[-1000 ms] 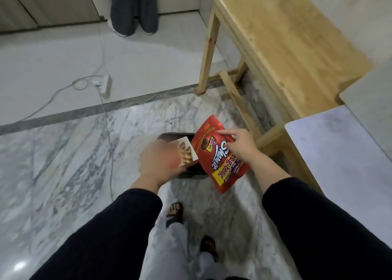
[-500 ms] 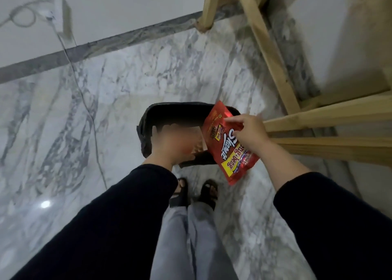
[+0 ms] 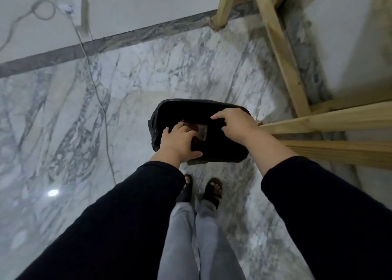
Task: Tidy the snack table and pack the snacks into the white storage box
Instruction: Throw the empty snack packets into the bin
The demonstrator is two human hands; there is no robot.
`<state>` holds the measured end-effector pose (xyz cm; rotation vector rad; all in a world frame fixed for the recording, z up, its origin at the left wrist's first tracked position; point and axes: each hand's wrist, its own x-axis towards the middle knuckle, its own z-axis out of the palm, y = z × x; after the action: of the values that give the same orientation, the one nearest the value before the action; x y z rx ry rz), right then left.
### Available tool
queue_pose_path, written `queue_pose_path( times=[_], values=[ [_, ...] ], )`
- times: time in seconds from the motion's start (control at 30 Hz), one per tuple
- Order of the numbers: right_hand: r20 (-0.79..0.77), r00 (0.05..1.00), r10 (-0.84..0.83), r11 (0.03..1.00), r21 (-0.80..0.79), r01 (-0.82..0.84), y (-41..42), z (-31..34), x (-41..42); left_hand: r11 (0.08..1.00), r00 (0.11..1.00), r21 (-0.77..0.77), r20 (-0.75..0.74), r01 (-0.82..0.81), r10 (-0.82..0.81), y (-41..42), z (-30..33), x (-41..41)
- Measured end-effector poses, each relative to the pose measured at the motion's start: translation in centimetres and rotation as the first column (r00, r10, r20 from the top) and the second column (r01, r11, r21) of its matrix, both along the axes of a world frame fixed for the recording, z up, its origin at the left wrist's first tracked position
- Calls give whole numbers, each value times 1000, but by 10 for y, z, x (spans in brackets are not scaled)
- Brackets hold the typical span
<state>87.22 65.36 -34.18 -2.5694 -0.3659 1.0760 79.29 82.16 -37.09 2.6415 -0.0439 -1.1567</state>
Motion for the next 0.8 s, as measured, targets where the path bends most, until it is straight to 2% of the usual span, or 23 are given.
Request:
queue_pose_path(
  times=[0.23,0.47,0.67,0.8],
  values=[
    [-32,995,-93,995,-38,92,-31,77,-29,991,990,-30,53,134,-132,-6,91,7],
    [109,939,-327,945,29,326,-82,207,-72,932,925,10,113,363,-362,-57,218,12],
    [294,793,-534,840,79,536,-154,308,-158,838,823,-24,204,545,-530,-149,311,-12],
    [327,626,-708,689,127,713,-212,343,-244,750,729,-58,293,659,-618,-225,350,-63]
  ],
)
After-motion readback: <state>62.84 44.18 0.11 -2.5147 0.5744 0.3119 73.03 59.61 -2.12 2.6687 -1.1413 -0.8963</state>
